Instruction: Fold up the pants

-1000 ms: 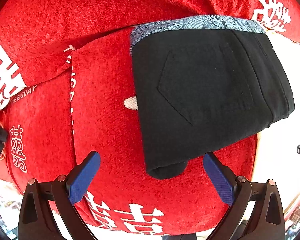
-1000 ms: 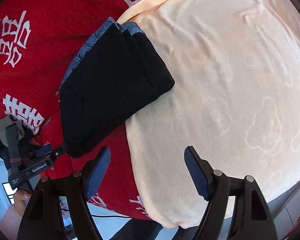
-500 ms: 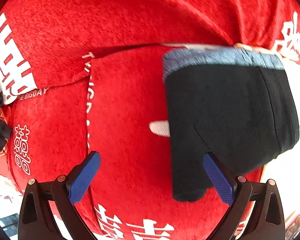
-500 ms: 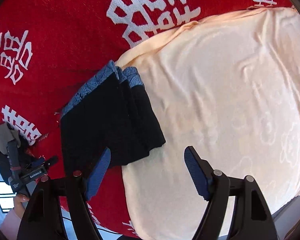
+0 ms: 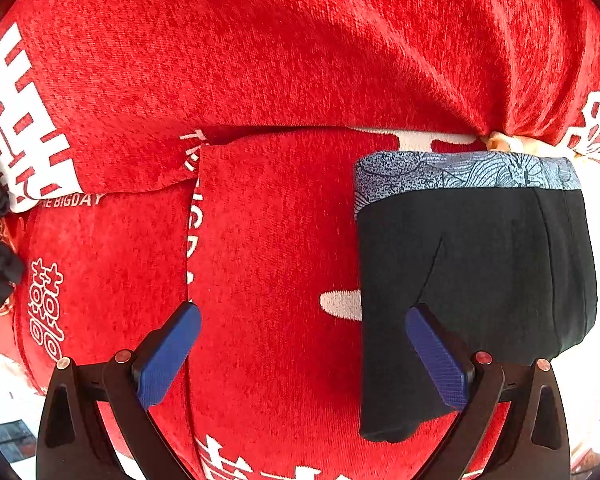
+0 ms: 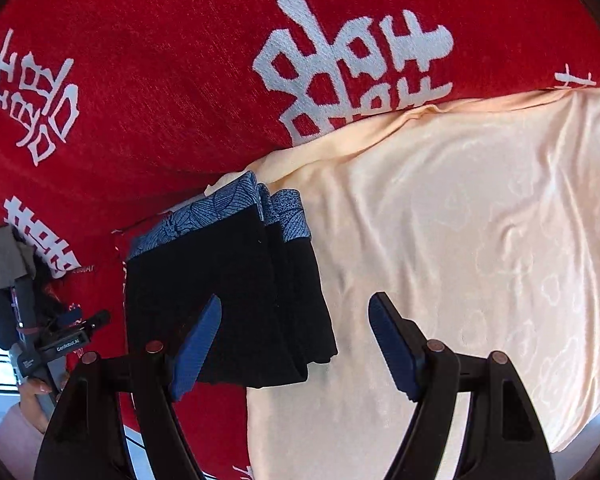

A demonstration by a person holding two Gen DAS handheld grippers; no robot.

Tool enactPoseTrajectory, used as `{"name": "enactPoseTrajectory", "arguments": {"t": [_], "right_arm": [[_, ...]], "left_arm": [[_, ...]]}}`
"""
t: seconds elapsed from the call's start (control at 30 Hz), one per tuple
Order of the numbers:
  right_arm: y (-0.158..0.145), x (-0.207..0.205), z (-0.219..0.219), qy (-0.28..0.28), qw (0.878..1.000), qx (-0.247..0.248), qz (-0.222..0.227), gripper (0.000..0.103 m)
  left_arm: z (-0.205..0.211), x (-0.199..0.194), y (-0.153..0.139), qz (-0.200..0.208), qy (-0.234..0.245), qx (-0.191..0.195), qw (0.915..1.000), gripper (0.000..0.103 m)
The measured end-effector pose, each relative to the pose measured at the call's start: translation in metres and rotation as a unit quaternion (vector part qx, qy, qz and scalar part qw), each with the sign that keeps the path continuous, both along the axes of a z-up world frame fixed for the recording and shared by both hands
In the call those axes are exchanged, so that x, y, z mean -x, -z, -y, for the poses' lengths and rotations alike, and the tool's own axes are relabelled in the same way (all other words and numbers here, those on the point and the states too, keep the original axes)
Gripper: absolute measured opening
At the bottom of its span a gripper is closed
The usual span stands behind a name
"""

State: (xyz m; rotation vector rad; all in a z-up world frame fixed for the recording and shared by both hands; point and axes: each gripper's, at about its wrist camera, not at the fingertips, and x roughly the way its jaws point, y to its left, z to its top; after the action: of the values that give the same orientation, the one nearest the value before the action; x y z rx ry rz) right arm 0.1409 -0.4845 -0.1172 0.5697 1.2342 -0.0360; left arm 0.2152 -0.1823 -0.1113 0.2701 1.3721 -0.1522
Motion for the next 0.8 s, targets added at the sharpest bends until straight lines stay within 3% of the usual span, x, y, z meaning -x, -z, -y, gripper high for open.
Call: {"name": "enactPoseTrajectory", "arguments": {"t": [0.33, 0.63, 0.8], "right_arm": [[0.018, -0.043, -0.008, -0.077, 0.997, 0.003, -0.027, 0.079], [0.073, -0.062, -0.012, -0.131, 0.986, -0.067, -0.085, 0.082], [0.107, -0.061, -0.002, -0.138, 0.979, -0.111, -0.101, 0.083]], "left_arm": [[0.0, 0.001, 0.015, -0.013, -0.011, 0.029, 0.9994, 0.103], [-0.002, 0.003, 0.044, -0.05, -0.048, 0.122, 0.9901, 0.103], [-0.001, -0.015, 0.061, -0.095, -0.023, 0.209, 0.9729, 0.103]]}}
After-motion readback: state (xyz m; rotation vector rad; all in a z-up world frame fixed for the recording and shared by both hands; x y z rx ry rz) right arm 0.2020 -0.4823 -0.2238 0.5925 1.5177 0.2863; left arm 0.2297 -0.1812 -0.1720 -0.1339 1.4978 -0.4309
